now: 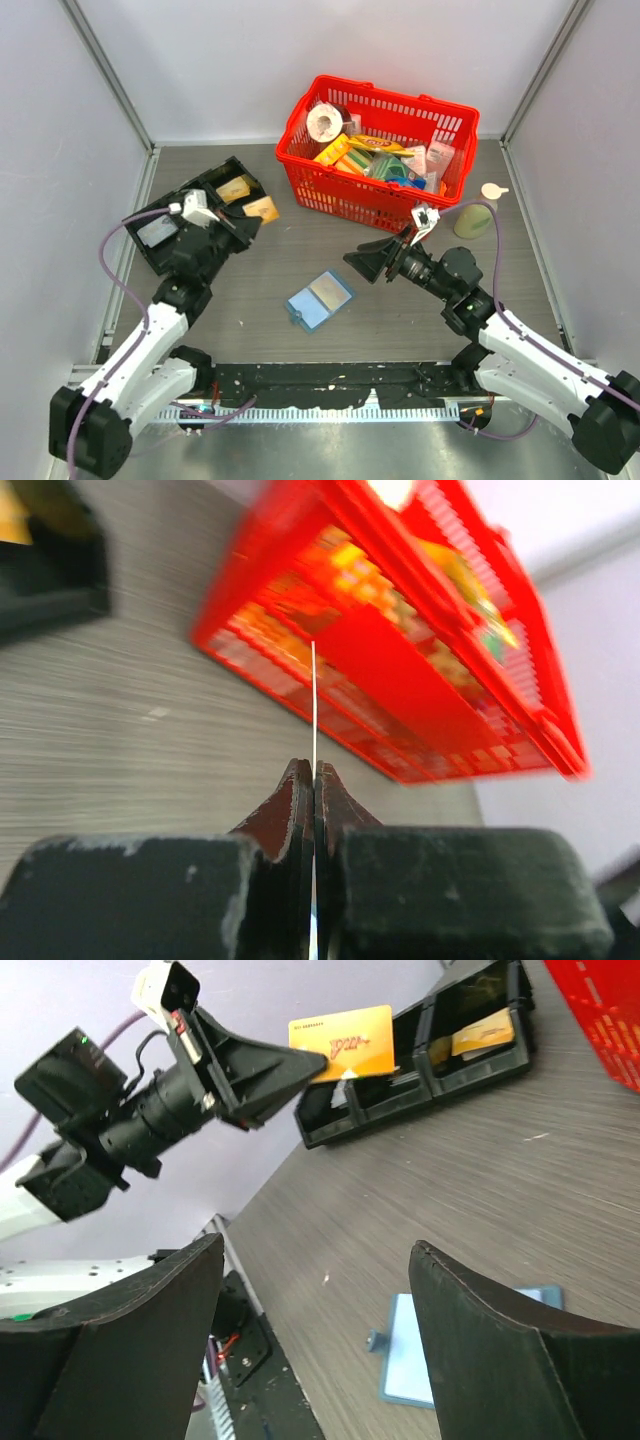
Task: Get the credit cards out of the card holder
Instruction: Place the credit card in the storage box.
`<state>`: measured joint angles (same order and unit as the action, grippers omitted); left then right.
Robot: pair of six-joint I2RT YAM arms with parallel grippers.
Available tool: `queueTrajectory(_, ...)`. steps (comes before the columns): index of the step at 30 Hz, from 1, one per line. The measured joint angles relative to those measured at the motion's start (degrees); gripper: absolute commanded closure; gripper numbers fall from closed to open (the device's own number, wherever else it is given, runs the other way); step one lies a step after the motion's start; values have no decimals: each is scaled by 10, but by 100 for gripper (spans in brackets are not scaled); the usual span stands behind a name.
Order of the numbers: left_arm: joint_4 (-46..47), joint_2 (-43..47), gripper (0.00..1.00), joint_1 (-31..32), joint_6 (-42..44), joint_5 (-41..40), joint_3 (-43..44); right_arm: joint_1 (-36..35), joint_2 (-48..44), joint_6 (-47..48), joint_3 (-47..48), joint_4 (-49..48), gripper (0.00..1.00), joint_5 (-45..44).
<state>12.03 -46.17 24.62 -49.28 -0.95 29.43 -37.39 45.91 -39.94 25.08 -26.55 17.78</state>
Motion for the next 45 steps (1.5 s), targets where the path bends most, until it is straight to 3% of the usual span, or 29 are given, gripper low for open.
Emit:
queueTrajectory(6,-35,-126,100,-144,0,15,57,0,-19,43,0,57,16,-22)
queueTrajectory(10,-32,-241,100,-198,0,37,120,0,-19,60,-1,65,16,-21)
queueTrajectory(20,-14,-512,100,-255,1,72,322,0,-19,113,-10,101,16,-7)
queueTrajectory(26,-33,-618,95,-265,2,70,405,0,-19,141,-10,127,16,-7)
queueTrajectory(31,-49,-659,74,-265,9,70,451,0,-20,159,-10,152,17,-7)
queueTrajectory(37,-77,-659,41,-265,33,55,456,0,-23,168,-8,172,17,-8)
queueTrajectory(45,-126,-556,30,-259,80,19,416,0,-21,179,8,198,19,1)
